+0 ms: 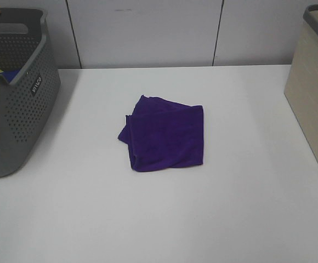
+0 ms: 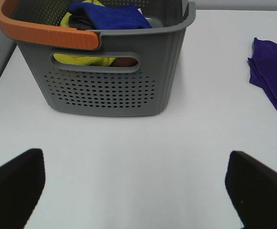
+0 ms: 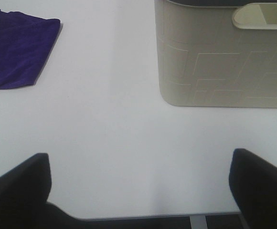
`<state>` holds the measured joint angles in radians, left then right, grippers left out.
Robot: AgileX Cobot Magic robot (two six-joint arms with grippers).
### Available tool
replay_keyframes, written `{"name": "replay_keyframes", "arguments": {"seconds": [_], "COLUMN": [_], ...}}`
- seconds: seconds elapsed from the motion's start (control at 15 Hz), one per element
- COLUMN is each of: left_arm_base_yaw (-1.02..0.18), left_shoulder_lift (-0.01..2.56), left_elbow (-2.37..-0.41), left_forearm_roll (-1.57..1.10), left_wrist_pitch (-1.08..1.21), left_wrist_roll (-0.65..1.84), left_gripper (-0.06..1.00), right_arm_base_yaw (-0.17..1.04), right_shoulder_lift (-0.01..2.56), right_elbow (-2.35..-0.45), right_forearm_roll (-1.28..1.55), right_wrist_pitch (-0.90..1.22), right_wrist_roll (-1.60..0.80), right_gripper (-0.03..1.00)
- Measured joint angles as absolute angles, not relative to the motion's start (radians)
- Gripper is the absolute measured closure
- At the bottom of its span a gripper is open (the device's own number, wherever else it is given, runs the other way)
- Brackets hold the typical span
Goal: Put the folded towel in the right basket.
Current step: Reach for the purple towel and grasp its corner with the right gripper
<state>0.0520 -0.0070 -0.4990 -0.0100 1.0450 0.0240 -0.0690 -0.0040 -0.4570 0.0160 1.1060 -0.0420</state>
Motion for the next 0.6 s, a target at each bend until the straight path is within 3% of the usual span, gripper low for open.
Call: {"name": "replay_keyframes", "arguments": {"seconds": [0.6], "left_arm_base_yaw": [0.052], "left_shoulder_lift": [-0.007], "left_elbow": [-0.499], "left_forearm_roll": [-0.010], "left_wrist_pitch": [1.045], "left_wrist_roll": [0.024], "left_gripper": [-0.05], "right_arm_base_yaw": [-0.069], "right_shoulder_lift": [-0.004], "right_elbow": [-0.457], "right_forearm_roll": [0.016], "right_wrist_pitch": [1.106], "right_wrist_roll": [-0.042], "right_gripper": [0.00]}}
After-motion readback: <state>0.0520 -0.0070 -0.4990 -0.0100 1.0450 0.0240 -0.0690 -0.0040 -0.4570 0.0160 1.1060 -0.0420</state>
